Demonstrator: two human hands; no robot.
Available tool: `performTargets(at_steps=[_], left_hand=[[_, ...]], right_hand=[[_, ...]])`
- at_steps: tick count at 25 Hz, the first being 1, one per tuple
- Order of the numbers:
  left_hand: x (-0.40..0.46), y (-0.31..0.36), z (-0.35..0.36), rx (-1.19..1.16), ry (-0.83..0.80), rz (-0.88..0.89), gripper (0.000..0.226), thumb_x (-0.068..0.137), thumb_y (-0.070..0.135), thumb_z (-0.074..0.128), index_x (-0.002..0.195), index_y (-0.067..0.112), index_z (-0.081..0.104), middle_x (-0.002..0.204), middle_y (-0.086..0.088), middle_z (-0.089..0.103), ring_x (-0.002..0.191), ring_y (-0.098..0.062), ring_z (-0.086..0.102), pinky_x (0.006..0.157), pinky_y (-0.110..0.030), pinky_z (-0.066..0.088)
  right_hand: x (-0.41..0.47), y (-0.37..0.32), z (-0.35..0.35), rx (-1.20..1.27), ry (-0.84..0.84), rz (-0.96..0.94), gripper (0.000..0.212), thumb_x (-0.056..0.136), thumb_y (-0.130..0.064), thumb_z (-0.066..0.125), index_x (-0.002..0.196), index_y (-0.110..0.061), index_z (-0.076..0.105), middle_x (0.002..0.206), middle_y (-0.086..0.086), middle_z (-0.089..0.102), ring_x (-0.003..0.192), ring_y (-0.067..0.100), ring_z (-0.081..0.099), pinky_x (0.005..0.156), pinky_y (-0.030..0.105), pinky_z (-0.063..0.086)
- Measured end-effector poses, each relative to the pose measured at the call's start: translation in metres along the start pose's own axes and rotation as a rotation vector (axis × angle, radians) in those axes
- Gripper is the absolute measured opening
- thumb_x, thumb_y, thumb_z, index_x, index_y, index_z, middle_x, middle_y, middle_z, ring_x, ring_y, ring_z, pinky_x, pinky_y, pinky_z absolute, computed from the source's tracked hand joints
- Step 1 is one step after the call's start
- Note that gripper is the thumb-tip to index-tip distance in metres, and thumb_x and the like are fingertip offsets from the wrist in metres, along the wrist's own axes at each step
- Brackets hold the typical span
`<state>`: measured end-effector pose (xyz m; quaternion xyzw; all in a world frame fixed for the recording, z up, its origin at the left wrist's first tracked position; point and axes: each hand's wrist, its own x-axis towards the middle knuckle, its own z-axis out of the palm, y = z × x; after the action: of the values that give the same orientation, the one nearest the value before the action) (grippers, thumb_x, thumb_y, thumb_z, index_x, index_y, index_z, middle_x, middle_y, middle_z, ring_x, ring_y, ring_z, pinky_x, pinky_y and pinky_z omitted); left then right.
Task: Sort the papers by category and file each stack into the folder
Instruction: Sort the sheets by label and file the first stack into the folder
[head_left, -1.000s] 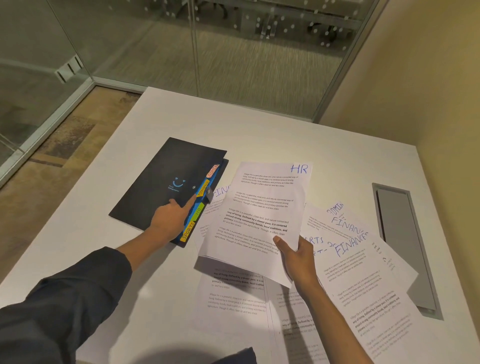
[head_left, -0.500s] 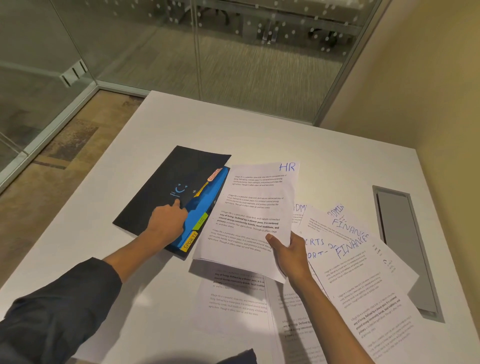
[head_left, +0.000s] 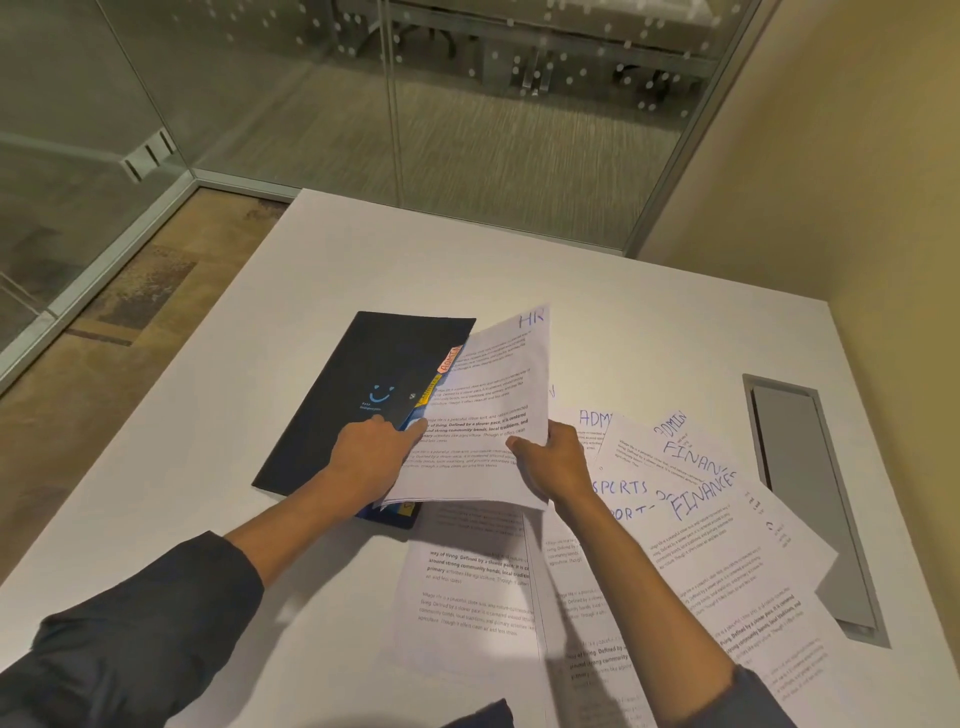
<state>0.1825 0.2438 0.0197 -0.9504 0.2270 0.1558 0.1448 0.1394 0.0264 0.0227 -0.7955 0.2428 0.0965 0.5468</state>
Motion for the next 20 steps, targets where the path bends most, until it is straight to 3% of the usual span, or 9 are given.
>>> performTargets(at_steps=[2,5,9,16,20], left_hand=[[-0.001,0.003,0.001,-0.003,0.001,0.007,0.063,0.097,0.04,0.049,0.149,0.031,0.015,0.113,-0.01,0.055,0.1,-0.02,0.059,0.067,-0.028,0.043],[-0.004,0.008,-0.001,0.026,0.017,0.007,0.046,0.095,0.036,0.052,0.137,0.025,0.036,0.112,-0.007,0.058,0.101,-0.02,0.06,0.071,-0.028,0.047],[-0.004,0.012,-0.008,0.071,0.065,-0.016,0.025,0.098,0.027,0.045,0.121,0.019,0.053,0.113,-0.005,0.061,0.099,-0.021,0.062,0.069,-0.03,0.044],[0.0,0.014,-0.023,0.003,0.092,-0.038,0.029,0.096,0.032,0.051,0.119,0.016,0.057,0.112,-0.005,0.065,0.096,-0.022,0.065,0.076,-0.032,0.052],[0.002,0.014,-0.027,0.008,0.09,-0.052,0.031,0.096,0.029,0.049,0.123,0.016,0.057,0.114,-0.006,0.065,0.099,-0.024,0.064,0.079,-0.033,0.051]], right_hand=[[0.003,-0.005,0.004,-0.031,0.004,-0.012,0.029,0.091,-0.013,0.063,0.119,-0.01,0.069,0.115,0.008,0.071,0.093,0.022,0.065,0.074,0.025,0.049],[0.004,-0.009,0.017,-0.072,0.003,-0.05,0.029,0.092,-0.011,0.06,0.119,-0.008,0.068,0.116,0.008,0.071,0.088,0.019,0.063,0.061,0.017,0.045],[0.006,-0.012,0.039,-0.083,-0.004,-0.036,0.034,0.093,-0.013,0.06,0.126,-0.008,0.064,0.123,0.01,0.067,0.097,0.026,0.065,0.071,0.026,0.047],[0.01,-0.018,0.07,-0.078,-0.008,-0.006,0.038,0.092,-0.015,0.06,0.129,-0.006,0.061,0.128,0.012,0.065,0.108,0.03,0.064,0.073,0.025,0.046],[0.01,-0.023,0.083,-0.124,-0.026,-0.033,0.041,0.092,-0.016,0.06,0.131,-0.004,0.058,0.131,0.013,0.063,0.112,0.032,0.062,0.085,0.032,0.052]])
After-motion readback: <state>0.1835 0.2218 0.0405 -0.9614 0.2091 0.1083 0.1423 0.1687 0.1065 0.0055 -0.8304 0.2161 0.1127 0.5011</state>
